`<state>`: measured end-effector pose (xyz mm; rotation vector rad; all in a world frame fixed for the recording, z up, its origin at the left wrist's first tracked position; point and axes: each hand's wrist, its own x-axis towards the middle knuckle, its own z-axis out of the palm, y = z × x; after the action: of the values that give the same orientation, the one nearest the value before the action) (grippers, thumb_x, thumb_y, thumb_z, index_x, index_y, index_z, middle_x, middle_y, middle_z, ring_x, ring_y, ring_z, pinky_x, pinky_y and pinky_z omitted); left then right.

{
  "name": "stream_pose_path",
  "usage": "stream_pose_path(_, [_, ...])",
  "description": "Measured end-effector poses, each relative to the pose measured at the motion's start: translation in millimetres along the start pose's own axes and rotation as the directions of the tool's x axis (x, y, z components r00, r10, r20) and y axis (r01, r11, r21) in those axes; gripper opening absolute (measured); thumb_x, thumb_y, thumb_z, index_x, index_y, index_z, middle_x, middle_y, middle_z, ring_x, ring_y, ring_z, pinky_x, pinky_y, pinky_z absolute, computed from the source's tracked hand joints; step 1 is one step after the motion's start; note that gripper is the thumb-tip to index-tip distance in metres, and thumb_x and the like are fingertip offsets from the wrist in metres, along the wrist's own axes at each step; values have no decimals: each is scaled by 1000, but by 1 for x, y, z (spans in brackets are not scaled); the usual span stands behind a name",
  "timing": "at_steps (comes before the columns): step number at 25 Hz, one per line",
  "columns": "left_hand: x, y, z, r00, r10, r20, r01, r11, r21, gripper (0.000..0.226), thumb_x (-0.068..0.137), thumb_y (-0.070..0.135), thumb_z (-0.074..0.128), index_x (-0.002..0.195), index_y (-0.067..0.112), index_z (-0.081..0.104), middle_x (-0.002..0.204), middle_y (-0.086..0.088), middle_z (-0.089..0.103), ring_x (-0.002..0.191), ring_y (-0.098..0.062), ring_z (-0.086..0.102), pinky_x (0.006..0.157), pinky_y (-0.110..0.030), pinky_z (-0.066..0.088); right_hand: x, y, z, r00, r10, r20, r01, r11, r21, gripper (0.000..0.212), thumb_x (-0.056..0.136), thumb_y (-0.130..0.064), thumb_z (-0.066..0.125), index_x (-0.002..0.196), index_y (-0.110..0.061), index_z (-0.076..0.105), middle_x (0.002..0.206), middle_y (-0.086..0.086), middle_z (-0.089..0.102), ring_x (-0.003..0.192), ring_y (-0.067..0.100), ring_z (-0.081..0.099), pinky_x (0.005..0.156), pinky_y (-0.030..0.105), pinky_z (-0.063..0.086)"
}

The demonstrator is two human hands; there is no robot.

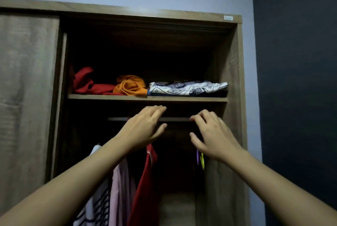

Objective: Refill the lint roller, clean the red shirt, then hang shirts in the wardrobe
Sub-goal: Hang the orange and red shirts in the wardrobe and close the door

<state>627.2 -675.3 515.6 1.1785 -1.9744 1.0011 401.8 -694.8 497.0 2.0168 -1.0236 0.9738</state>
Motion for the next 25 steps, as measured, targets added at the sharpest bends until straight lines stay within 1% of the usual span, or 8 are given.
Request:
stream_pose_path(3, [31,-39,3,998,32,-60,-24,991,130,57,86,42,45,128,4,50,123,-15,60,114,-29,58,93,-35,49,46,6,16,999,-44,-29,42,998,-54,52,75,-48,40,112,-15,55,103,5,55,93,26,56,81,35,49])
stream_pose_path(6, [62,-82,-5,998,-10,-62,21,985,171,63,85,29,62,137,4,39,138,-16,47,126,-30,47,105,-32,37,96,6,34,996,-93,14,94,992,-84,63,79,-56,44,125,-14,47,124,11,49,114,30,49,95,39,42])
stream_pose_path(9, [85,-120,-14,979,-188,82,171,968,182,85,83,39,63,148,14,14,156,-8,15,141,-24,21,112,-31,23,141,7,57,990,-90,111,98,993,-71,89,77,-71,46,144,-16,23,154,13,20,141,29,21,113,40,20])
stream_pose_path(13, [118,-159,-18,866,-390,314,343,919,197,115,67,59,71,149,26,-3,158,-5,-8,145,-27,5,115,-40,17,180,7,89,989,-72,133,88,989,-118,116,54,-92,20,148,-26,5,158,8,8,146,24,7,116,43,9])
stream_pose_path(18, [138,-190,2,751,-461,473,408,887,217,124,64,63,71,143,34,-20,157,-14,-4,145,-31,4,117,-50,3,183,11,104,991,-47,124,58,995,-83,100,67,-81,43,147,-36,3,158,-1,12,146,19,10,116,44,11])
stream_pose_path(20, [145,-193,17,764,-455,458,403,890,212,114,68,54,72,147,30,-6,151,-15,29,138,-31,29,115,-50,19,185,13,105,993,-46,110,56,995,-85,91,75,-71,48,147,-37,4,158,-2,14,145,19,13,116,43,12])
stream_pose_path(22, [153,-192,22,840,-403,363,295,901,319,75,74,44,70,137,24,35,130,-12,53,120,-30,50,105,-53,34,186,13,106,995,-49,92,58,993,-98,84,80,-62,52,146,-38,6,157,-2,17,144,18,18,115,42,15])
stream_pose_path(25, [163,-190,10,903,-307,301,169,898,407,37,80,30,63,114,22,54,115,-11,59,109,-34,57,98,-60,38,185,12,108,996,-44,81,52,993,-102,80,82,-56,53,146,-39,7,156,-3,21,142,18,22,114,41,17])
